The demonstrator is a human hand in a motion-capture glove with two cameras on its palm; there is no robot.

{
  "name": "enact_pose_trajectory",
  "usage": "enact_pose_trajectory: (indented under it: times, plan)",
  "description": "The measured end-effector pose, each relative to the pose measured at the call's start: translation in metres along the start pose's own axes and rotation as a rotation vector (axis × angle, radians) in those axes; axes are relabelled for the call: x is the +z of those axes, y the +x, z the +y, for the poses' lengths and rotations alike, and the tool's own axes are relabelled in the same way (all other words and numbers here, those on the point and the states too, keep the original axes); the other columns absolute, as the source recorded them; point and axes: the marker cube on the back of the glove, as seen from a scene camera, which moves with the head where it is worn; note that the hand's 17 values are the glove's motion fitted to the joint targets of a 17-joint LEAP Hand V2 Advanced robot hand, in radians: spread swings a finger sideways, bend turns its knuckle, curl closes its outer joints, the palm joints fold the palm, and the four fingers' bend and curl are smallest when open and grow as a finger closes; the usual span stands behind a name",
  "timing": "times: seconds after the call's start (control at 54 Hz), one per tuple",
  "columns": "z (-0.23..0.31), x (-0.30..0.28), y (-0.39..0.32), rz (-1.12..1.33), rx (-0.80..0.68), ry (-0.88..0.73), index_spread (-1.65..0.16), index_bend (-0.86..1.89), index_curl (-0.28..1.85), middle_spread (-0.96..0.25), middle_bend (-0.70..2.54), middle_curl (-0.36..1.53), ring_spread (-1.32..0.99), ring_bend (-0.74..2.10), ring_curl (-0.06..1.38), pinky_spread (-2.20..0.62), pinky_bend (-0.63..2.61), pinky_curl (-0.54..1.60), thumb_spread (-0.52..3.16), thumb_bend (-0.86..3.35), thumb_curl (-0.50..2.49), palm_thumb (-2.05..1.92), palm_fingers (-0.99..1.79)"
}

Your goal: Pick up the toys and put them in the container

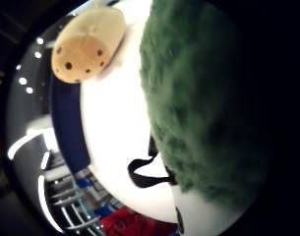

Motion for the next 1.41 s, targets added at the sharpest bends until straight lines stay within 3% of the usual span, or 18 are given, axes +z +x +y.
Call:
enact_pose_trajectory:
  times: [0.222, 0.389, 0.537, 0.759, 0.981, 1.407]
  plan:
    - [-0.003, -0.002, -0.003, 0.029, 0.001, 0.134, -0.42, 0.07, 0.21, -0.25, 0.32, 0.27, -0.32, 0.93, 0.37, -0.39, 1.30, 0.41, 1.31, 0.12, 0.36, 0.31, 0.69]
    - [-0.007, -0.012, -0.009, 0.124, -0.026, 0.183, -0.42, 0.11, 0.17, -0.37, 0.51, 0.36, -0.42, 1.12, 0.46, -0.41, 1.32, 0.44, 1.07, 0.21, 0.52, 0.59, 0.92]
    - [0.000, -0.037, -0.017, 0.052, -0.028, 0.151, -0.41, 0.17, 0.17, -0.41, 0.64, 0.44, -0.43, 1.19, 0.50, -0.42, 1.22, 0.44, 0.90, 0.19, 0.61, 0.64, 1.07]
    - [0.017, -0.097, -0.061, 0.027, -0.095, 0.160, -0.42, 0.23, 0.23, -0.43, 0.72, 0.53, -0.42, 1.19, 0.52, -0.43, 1.14, 0.44, 0.72, 0.15, 0.72, 0.64, 1.12]
    - [0.025, -0.136, -0.130, 0.061, -0.189, 0.268, -0.43, 0.26, 0.29, -0.42, 0.75, 0.59, -0.42, 1.19, 0.53, -0.44, 1.12, 0.46, 0.61, 0.08, 0.81, 0.58, 1.13]
    - [0.030, -0.183, -0.310, 0.140, -0.365, 0.345, -0.45, 0.27, 0.41, -0.42, 0.71, 0.68, -0.42, 1.20, 0.55, -0.44, 1.18, 0.51, 0.49, 0.02, 0.95, 0.56, 1.06]
